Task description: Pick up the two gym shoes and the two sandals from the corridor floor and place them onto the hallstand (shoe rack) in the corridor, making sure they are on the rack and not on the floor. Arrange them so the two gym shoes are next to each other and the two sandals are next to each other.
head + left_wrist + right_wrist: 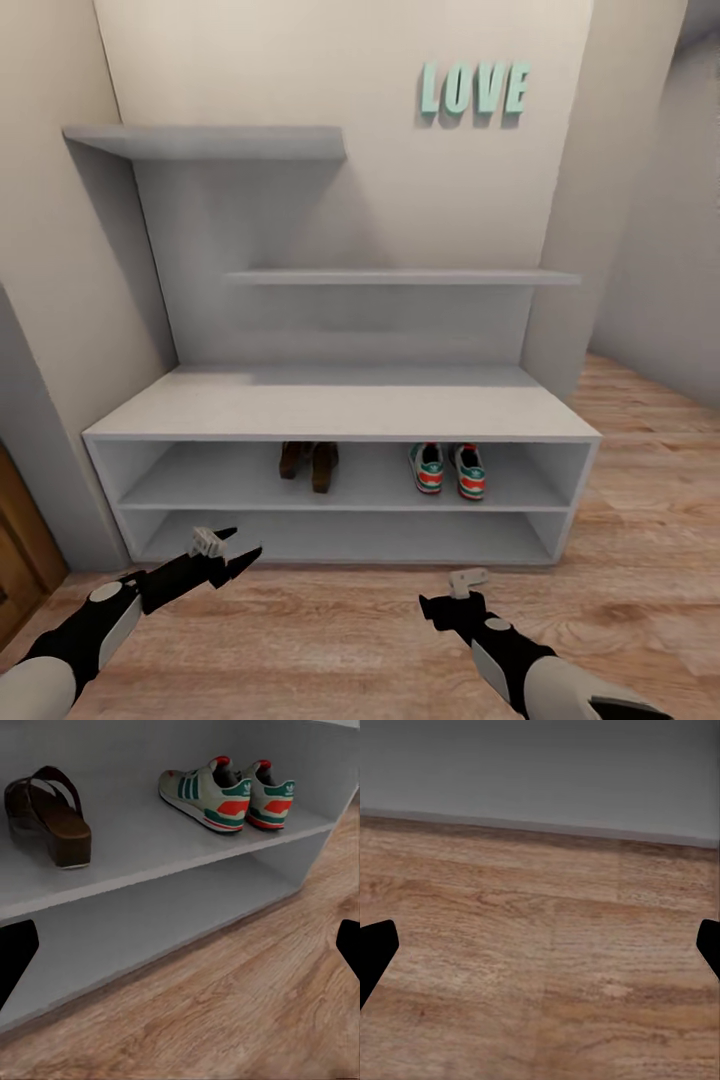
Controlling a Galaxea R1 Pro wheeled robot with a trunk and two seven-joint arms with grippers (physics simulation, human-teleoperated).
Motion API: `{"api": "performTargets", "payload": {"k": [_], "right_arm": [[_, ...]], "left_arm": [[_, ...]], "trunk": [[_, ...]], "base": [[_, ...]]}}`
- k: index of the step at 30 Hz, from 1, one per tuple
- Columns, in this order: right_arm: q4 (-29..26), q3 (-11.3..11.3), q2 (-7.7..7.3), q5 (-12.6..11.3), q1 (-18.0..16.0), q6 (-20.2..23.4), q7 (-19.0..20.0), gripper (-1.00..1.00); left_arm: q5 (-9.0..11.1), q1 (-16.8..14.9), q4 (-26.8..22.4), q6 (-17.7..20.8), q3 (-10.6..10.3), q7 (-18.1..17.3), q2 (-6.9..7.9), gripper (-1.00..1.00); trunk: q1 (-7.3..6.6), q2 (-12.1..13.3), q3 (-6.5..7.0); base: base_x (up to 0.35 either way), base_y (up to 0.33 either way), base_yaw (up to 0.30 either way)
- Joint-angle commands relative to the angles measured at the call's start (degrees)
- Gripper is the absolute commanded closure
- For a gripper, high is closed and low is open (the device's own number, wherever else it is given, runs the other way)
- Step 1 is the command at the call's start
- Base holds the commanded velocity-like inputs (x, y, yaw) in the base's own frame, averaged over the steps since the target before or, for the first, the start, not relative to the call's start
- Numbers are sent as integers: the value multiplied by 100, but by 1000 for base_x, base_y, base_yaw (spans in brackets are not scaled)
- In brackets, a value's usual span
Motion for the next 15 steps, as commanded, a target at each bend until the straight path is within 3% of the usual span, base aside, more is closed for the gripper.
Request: {"api": "performTargets", "payload": {"k": [1,7,11,15], "right_arm": [[22,-50,-3,50,-3,-29,12,-100],[85,-56,-21,50,-2,-69,6,-100],[89,-57,-23,50,-2,-69,5,-100],[90,-57,-24,50,-2,-70,5,-100]], "left_arm": [[33,-5,68,-35,-47,41,-9,-100],[-317,-5,651,-44,-47,467,-141,-100],[-376,-5,1008,-143,-47,1119,-276,-100],[-384,-5,1240,-228,-47,1494,-393,-100]], "trunk": [[-4,-1,27],[-19,7,175],[-29,13,265],[-40,18,354]], "base": [[0,0,0],[0,0,0],[0,0,0],[0,0,0]]}}
